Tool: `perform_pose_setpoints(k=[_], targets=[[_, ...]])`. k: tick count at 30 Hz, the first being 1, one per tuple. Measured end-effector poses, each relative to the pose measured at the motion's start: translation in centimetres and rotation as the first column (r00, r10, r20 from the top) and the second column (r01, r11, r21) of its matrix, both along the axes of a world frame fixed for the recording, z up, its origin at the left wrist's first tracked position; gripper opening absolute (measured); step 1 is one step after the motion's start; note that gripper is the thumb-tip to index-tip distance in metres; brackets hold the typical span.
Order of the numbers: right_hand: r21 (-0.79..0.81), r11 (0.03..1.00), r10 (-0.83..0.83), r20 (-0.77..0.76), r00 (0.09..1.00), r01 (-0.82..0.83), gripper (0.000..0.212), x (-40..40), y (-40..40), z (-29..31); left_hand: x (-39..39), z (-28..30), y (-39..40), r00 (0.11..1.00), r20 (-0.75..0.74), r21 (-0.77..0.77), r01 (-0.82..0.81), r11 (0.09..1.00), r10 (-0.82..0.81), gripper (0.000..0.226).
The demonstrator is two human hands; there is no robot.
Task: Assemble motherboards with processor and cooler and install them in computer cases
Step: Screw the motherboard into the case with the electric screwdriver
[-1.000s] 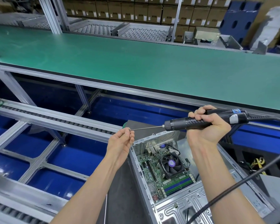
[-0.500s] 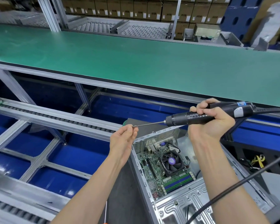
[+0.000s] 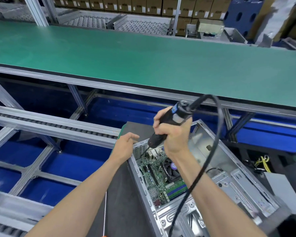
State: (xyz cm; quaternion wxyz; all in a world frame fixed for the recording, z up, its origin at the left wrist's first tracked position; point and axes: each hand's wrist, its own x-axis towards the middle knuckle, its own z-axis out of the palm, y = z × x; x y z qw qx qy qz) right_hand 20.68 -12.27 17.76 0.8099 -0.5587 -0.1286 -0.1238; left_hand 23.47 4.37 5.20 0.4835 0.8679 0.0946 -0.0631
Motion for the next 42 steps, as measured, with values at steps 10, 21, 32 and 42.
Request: perform_pose_setpoints(k=[10, 21, 32, 42], targets=[[-0.092, 0.993, 0.056, -0.122, 0.991, -0.068, 0.021, 0.7, 2.7, -3.4, 0.3, -0.3, 0.1, 0.999, 0.029, -0.1, -0.017, 0.995, 0.02, 0.033], [-0.146, 0.987, 0.048, -0.127, 0.991, -0.067, 0.032, 1.4, 3.3, -4.8, 0.4, -1.0, 0.2, 1.0, 0.014, -0.234, 0.002, 0.972, 0.001, 0.041], [-0.278, 0.953, 0.096, -0.097, 0.991, -0.119, 0.019, 1.4, 4.0, -6.0, 0.1, -0.5, 0.3, 0.996, 0.079, -0.132, 0.04, 0.99, -0.03, 0.036], [-0.339, 0.894, 0.247, -0.171, 0.954, -0.292, 0.029, 1.6, 4.5, -5.6, -0.7, 0.8, -0.2, 0.976, 0.21, -0.122, 0.079, 0.989, -0.053, 0.058]])
